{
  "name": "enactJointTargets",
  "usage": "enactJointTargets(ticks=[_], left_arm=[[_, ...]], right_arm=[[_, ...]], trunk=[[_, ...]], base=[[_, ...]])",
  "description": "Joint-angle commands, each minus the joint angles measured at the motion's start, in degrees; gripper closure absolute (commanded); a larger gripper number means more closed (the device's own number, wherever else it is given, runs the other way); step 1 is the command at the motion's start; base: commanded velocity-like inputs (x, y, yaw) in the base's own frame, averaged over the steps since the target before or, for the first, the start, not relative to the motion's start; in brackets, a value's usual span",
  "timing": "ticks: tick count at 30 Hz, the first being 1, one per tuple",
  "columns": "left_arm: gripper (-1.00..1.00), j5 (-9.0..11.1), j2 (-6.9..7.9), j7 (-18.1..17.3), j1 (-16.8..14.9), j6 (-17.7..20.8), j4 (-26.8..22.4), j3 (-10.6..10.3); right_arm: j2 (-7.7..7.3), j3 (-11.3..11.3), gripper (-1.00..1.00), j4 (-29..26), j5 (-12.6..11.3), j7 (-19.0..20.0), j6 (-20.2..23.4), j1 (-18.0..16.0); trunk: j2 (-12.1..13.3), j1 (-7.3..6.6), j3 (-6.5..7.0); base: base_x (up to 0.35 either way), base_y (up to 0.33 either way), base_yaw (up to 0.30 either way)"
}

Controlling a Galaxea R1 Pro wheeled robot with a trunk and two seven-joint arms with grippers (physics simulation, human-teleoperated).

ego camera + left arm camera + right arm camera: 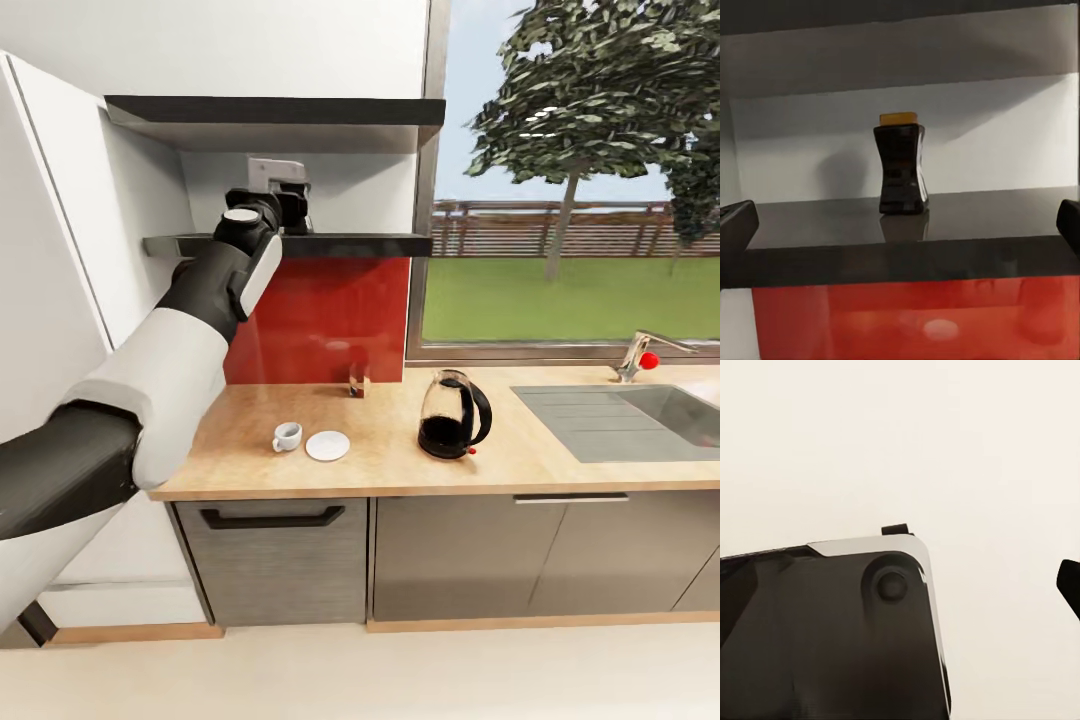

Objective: Set up a coffee station on the kitchen countertop: keep the coffee maker on the countertop, move the bottle of coffee from the kitchen shelf to the counter next to the coffee maker, place a paper coffee filter on top of the coffee maker, put the saucer next to the coffee maker with the coffee cup on the saucer, and place the electric kettle next to the coffee maker.

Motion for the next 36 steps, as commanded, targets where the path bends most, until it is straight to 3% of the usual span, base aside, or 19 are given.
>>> enactJointTargets(ticks=[1,4,5,9,12,27,36], left_arm=[[-1.00,0.27,0.05,0.46,-0.14,0.09,0.09,-0.30],[-1.00,0.51,0.89,0.70,-1.07,-0.26,-0.20,-0.22],[-1.00,0.93,1.97,0.77,-1.09,-2.02,-0.27,0.08],[-1.00,0.89,2.07,0.84,-0.96,-5.67,0.27,1.37],[-1.00,0.78,2.05,0.86,-0.94,-7.27,0.63,3.84],[-1.00,0.78,2.10,4.10,-0.81,-6.94,-0.32,4.48],[-1.00,1.08,1.91,3.81,-0.63,-6.88,-5.11,4.54]], right_arm=[[-0.01,-0.15,-1.00,0.34,-0.14,-0.03,-0.21,-0.05],[-0.01,-0.18,-1.00,1.86,-0.20,-0.07,-0.28,-0.05],[-0.07,-0.19,-1.00,2.44,-0.25,-0.08,-0.30,-0.05],[-0.08,-0.22,-1.00,3.29,-0.30,-0.13,-0.30,-0.05],[-0.08,-0.24,-1.00,4.46,-0.31,-0.16,-0.29,-0.05],[-0.08,-0.28,-1.00,7.92,-0.32,-0.17,-0.30,-0.05],[-0.08,-0.28,-1.00,7.94,-0.31,-0.17,-0.30,-0.05]], trunk=[[-0.13,0.04,-0.14],[-0.13,0.04,-0.14],[-0.13,0.04,-0.14],[-0.13,0.04,-0.14],[-0.13,0.04,-0.14],[-0.13,0.04,-0.14],[-0.13,0.04,-0.14]], base=[[0.000,0.000,0.000],[0.000,0.000,0.000],[0.000,0.000,0.000],[0.000,0.000,0.000],[0.000,0.000,0.000],[0.000,0.000,0.000],[0.091,0.000,0.000]])
